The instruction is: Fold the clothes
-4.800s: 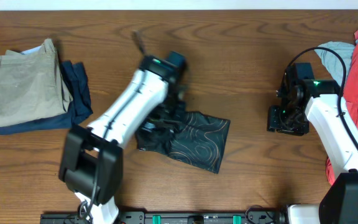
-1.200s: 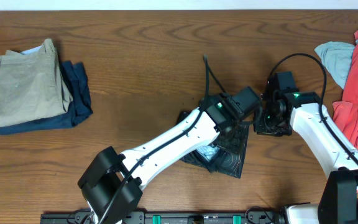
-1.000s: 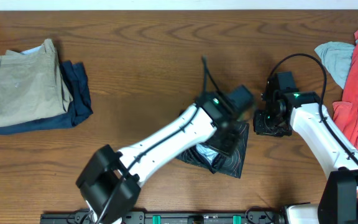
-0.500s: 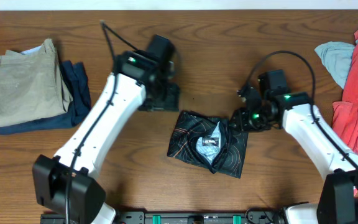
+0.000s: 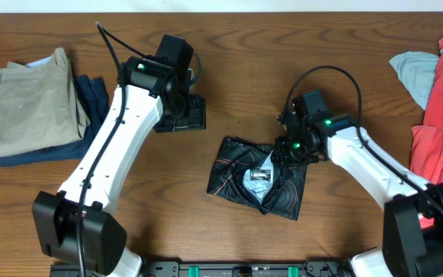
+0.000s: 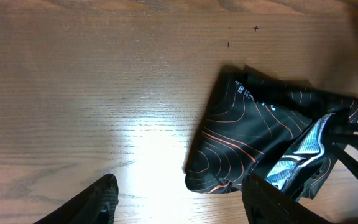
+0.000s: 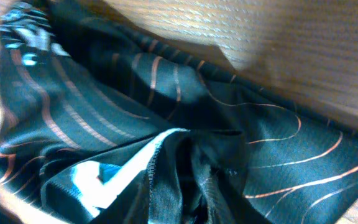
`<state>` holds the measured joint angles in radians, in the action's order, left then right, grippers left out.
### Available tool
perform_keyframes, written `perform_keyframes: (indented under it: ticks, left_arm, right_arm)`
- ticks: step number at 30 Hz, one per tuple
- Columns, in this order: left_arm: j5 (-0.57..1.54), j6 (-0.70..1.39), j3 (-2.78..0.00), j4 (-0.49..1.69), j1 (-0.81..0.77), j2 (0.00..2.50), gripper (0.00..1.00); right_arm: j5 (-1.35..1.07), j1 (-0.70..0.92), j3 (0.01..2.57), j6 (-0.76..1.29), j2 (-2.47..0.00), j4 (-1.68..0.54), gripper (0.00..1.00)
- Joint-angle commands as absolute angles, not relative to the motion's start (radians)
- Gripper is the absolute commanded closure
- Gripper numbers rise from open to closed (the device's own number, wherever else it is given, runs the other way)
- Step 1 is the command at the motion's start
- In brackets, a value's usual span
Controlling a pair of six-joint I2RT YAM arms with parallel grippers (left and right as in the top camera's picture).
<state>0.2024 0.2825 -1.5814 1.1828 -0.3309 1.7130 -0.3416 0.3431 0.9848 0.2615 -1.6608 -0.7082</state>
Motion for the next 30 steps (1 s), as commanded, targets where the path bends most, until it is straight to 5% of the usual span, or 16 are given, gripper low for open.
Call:
perform_keyframes:
  ticks: [1, 4, 18, 22, 27, 30]
  left_arm:
    - [0.190, 0.266, -1.573, 1.188, -0.331, 1.719, 0.34]
    - [0.190, 0.266, -1.573, 1.188, -0.331, 1.719, 0.34]
    - [0.190, 0.266, -1.573, 1.190, -0.331, 1.719, 0.34]
    - [0.190, 0.266, -1.573, 1.188, -0.331, 1.719, 0.34]
    - [0.190, 0.266, -1.573, 1.189, -0.331, 1.719, 0.34]
    - [0.190, 0.266, -1.573, 1.189, -0.331, 1.719, 0.34]
  right_arm:
    - [-0.326, 0.356, 0.985, 0.292, -1.700, -0.706, 0.80]
    - [-0.326, 0.354, 0.985, 0.292, -1.710, -0.707, 0.99]
    - [-0.199, 0.145, 1.038, 0.272, -1.628, -0.951, 0.99]
    - [-0.319, 0.143, 1.027, 0.187, -1.628, -0.969, 0.99]
    - [-0.535, 0.165, 1.027, 0.158, -1.628, -0.912, 0.57]
    - [-0.567, 0.191, 1.027, 0.160, -1.628, -0.865, 0.55]
